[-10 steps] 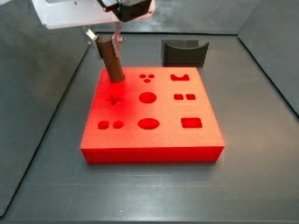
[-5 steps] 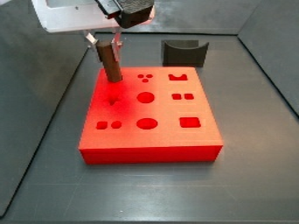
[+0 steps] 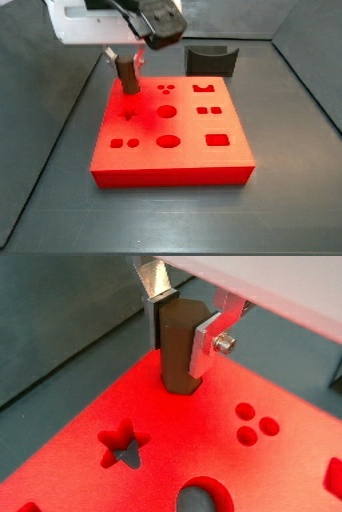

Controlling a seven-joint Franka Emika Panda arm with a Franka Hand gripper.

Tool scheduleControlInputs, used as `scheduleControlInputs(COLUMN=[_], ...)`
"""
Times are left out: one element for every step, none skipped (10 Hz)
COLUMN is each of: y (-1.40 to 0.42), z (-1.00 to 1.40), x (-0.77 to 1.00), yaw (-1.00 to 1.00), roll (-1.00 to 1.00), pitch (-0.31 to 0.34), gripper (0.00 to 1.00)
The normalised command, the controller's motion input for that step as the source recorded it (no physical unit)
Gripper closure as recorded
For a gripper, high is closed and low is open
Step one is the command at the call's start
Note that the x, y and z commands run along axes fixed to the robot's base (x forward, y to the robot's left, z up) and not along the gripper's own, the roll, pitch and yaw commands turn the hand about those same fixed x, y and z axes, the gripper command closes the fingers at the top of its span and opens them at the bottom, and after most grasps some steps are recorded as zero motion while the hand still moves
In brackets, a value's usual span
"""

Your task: Insert the hexagon object.

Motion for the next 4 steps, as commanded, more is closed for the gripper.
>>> scheduleControlInputs(y=[0.00, -0.07, -0.07, 0.00], z=[-0.66, -0.67, -0.35, 0.00], x=[0.05, 0.09, 0.00, 0.00], yaw=[0.00, -0.01, 0.00, 0.00], roll=[0.04, 0.19, 0.22, 0.00], pitch=[0.253, 0.196, 0.169, 0.000], gripper=[1.00, 1.00, 1.00, 1.00])
